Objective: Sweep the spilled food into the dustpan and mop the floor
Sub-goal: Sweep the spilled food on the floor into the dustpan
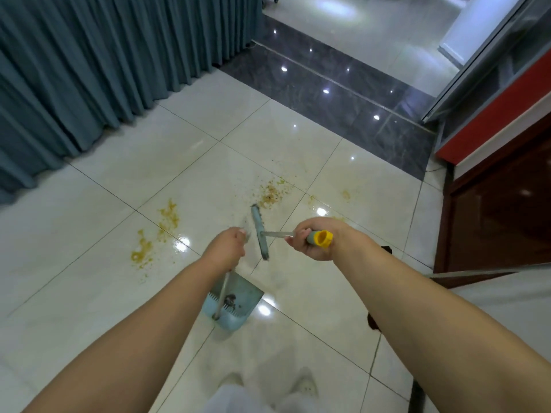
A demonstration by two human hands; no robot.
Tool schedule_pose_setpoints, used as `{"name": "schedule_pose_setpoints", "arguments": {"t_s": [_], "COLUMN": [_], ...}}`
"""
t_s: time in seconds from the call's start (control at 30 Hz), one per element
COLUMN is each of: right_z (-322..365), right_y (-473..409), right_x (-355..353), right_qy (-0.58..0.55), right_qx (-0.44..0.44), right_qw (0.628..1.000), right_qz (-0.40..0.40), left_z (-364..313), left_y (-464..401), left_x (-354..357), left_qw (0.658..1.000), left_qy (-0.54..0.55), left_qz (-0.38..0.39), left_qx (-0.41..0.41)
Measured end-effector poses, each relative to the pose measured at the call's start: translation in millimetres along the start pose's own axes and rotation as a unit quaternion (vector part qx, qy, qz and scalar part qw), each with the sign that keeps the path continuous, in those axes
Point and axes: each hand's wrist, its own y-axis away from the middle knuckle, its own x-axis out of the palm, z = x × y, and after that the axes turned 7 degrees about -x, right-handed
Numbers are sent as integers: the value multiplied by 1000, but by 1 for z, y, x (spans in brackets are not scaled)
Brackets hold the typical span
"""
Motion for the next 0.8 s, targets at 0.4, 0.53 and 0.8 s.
{"name": "schedule_pose_setpoints", "arguments": {"t_s": [0.4, 0.53, 0.8], "right_z": [14, 24, 34], "right_y": [-76, -101, -126], "right_x": [23, 25, 41], "right_qy": [141, 180, 344], "right_qx": [66, 111, 223], "right_qw": [986, 972, 898], "right_qz": [63, 100, 160], "left_z": [20, 28, 36], "left_y": [-5, -2, 16], "left_x": [-51, -47, -3], "left_qw": [963, 945, 877], "left_qy": [164, 149, 58], "left_qz": [-180, -270, -438], "left_qx": [-115, -111, -187]}}
